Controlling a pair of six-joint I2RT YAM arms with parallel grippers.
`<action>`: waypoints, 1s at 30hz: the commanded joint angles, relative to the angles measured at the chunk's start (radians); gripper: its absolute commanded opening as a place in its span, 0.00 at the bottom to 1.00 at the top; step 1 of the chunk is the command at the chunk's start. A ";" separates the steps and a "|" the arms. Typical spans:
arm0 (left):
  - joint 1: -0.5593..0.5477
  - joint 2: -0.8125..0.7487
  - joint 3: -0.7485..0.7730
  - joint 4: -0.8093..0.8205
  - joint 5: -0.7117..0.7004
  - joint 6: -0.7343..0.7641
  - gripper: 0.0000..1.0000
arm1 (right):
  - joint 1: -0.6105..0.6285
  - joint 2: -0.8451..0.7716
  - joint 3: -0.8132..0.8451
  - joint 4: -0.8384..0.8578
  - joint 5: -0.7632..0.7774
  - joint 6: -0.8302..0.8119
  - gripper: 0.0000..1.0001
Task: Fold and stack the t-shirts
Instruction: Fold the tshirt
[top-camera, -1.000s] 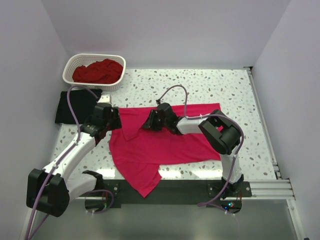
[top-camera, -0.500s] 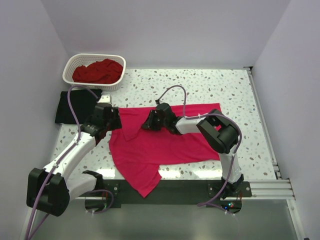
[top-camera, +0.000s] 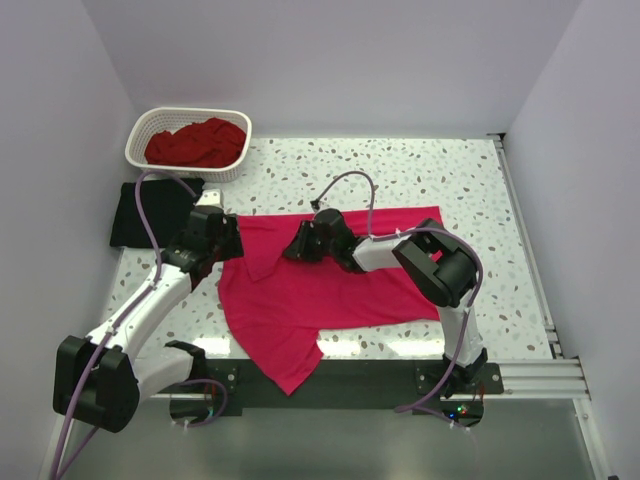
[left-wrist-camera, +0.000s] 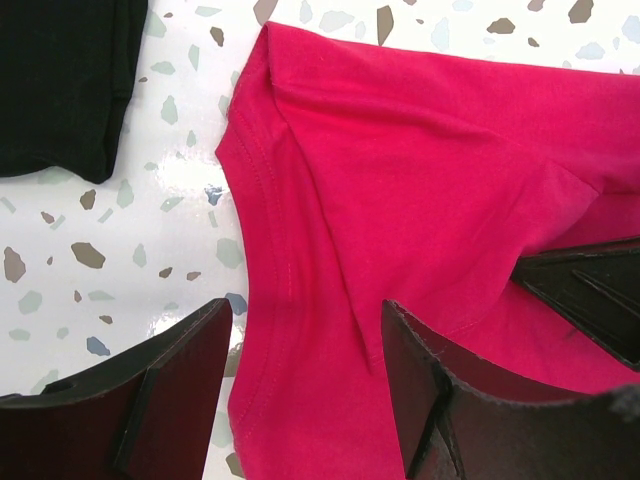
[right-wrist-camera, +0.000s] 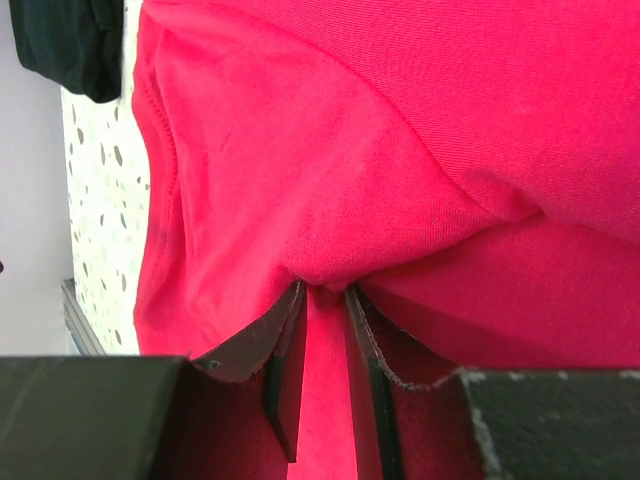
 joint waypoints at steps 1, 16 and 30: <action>0.000 0.003 0.004 0.029 -0.006 0.031 0.66 | 0.005 -0.011 -0.021 0.088 0.000 -0.052 0.26; 0.000 0.006 0.002 0.029 -0.005 0.032 0.66 | 0.008 0.007 -0.033 0.116 -0.030 -0.162 0.27; -0.002 0.016 0.002 0.028 -0.008 0.034 0.66 | 0.009 -0.109 -0.002 -0.025 -0.039 -0.182 0.00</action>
